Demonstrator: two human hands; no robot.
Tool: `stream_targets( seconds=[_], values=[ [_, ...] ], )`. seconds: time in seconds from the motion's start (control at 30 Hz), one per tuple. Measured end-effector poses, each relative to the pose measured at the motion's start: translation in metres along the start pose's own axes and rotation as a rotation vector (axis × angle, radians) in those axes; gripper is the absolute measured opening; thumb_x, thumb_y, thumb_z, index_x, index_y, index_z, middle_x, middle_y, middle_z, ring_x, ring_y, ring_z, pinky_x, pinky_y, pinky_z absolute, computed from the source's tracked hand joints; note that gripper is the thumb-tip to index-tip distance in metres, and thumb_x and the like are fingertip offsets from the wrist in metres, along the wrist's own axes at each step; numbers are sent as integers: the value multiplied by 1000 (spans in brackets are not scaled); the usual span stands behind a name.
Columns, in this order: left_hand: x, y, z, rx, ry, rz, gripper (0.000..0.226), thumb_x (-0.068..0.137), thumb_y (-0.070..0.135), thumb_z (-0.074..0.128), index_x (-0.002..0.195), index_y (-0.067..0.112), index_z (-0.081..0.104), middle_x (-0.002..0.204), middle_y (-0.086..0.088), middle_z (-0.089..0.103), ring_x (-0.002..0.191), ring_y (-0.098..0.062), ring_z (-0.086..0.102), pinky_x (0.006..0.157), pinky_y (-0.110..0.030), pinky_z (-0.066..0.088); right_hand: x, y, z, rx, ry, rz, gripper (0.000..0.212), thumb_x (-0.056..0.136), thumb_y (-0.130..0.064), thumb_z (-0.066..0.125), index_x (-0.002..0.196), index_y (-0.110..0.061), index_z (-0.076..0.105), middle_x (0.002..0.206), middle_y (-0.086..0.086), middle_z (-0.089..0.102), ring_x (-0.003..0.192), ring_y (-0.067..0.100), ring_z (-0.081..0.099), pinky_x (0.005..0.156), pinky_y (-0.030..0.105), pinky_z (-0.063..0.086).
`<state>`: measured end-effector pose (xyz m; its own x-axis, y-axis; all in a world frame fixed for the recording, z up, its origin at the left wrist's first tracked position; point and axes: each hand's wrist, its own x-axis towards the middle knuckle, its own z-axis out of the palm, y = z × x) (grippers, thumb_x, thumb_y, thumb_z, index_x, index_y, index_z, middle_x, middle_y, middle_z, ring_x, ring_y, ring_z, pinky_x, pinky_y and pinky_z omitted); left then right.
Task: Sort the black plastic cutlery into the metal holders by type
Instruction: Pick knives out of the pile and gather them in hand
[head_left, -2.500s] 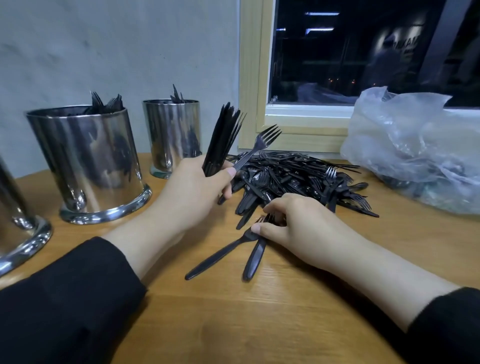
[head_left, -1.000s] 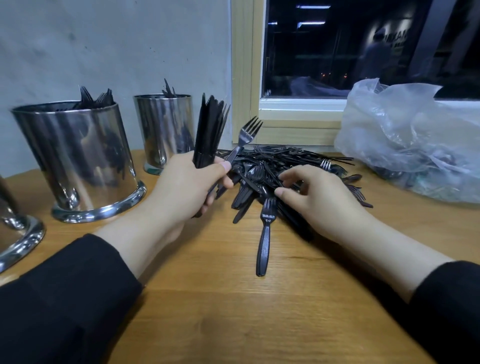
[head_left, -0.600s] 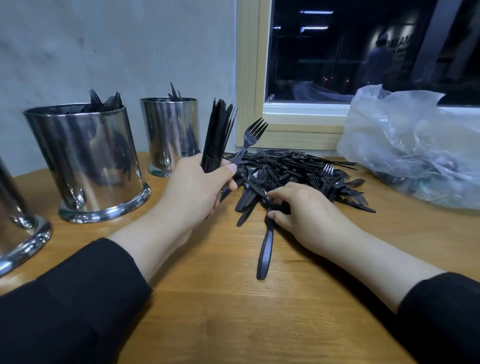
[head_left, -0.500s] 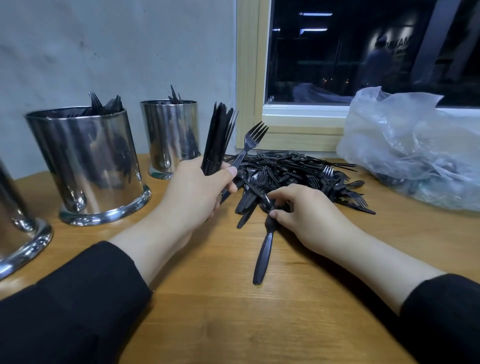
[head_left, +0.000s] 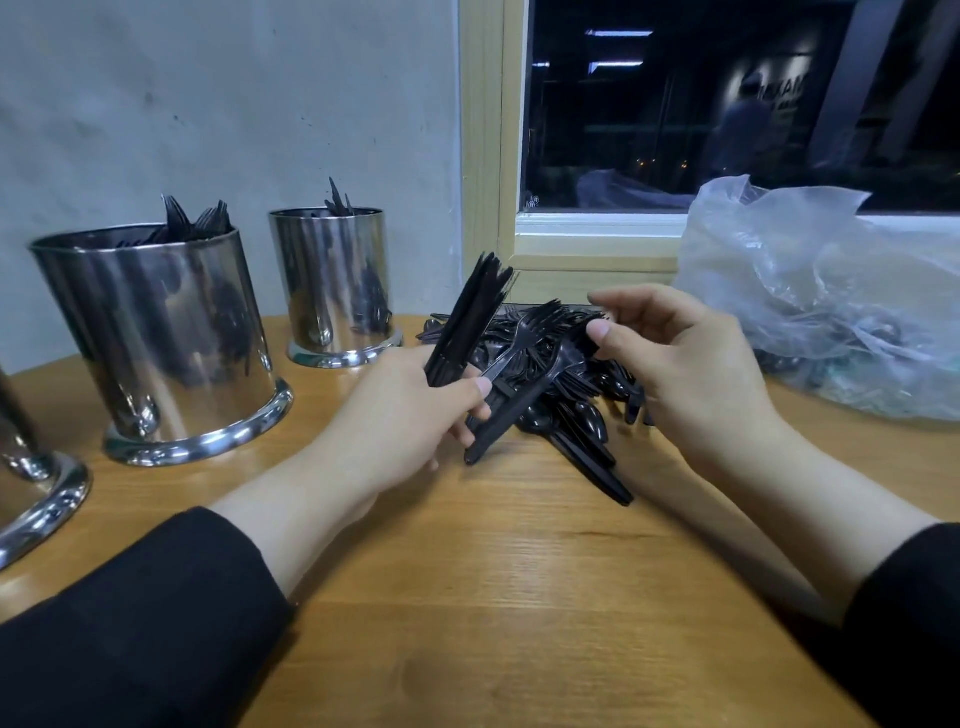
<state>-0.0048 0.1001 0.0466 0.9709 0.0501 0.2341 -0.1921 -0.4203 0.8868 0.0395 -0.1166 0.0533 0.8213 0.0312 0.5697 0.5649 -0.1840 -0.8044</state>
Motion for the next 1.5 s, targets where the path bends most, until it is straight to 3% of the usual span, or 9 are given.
stream_targets(
  seconds=[0.3,0.43,0.7,0.93,1.2,1.27,1.33,1.4,1.5],
  values=[
    [-4,6,-2,53,-23,9,11,98,25,66,91,18,69,68,-1,67,47,-9,54,42,-19,40,0,1,-1,38,22,-6,17,91,-11,73,106,-19,74,91,3,73,86,16,69,91,32,57],
    [-7,7,0,-65,-173,-6,13,102,24,61,101,13,69,87,-7,78,60,-19,59,48,-29,40,0,0,1,30,79,-49,17,91,-9,72,102,-21,72,86,-3,68,79,2,62,80,17,52],
    [-8,5,2,-144,-265,-34,10,99,23,66,107,19,70,87,-7,77,58,-17,51,47,-28,36,-2,2,4,-39,131,-70,14,90,-11,74,101,-19,71,85,-6,67,76,-1,60,74,10,46],
    [-5,1,1,-186,-240,5,10,101,20,62,103,15,70,76,-3,69,53,-15,47,48,-27,37,-4,7,6,-20,93,105,21,91,-26,73,111,-23,70,86,-7,68,71,6,60,65,19,50],
    [-3,6,-8,-231,-249,31,9,102,18,58,99,19,66,74,-1,67,48,-12,43,46,-24,36,-3,-12,16,60,19,119,12,96,-30,65,92,-25,75,83,7,76,69,16,69,48,17,49],
    [0,9,-15,-234,-190,34,9,102,20,58,97,18,65,73,-1,67,46,-12,43,45,-22,37,6,-26,25,40,-10,82,22,85,-50,70,100,-33,74,85,4,77,73,24,70,65,46,62],
    [8,11,-26,-209,-41,46,15,101,25,58,92,15,65,66,-3,65,43,-13,46,44,-23,40,23,-40,37,57,-20,24,50,72,-69,71,106,-33,73,90,2,78,82,34,72,83,69,54],
    [15,13,-43,-179,214,82,22,101,31,60,86,14,64,55,-3,60,40,-14,51,45,-24,44,48,-49,48,79,6,-92,55,71,-73,71,106,-31,74,92,1,78,84,31,72,90,63,53],
    [22,16,-76,-291,535,207,34,102,28,59,81,2,61,51,-2,56,41,-18,54,44,-25,44,81,-78,80,139,14,-237,24,89,-49,70,100,-29,75,94,2,77,85,25,71,86,47,56]
  ],
)
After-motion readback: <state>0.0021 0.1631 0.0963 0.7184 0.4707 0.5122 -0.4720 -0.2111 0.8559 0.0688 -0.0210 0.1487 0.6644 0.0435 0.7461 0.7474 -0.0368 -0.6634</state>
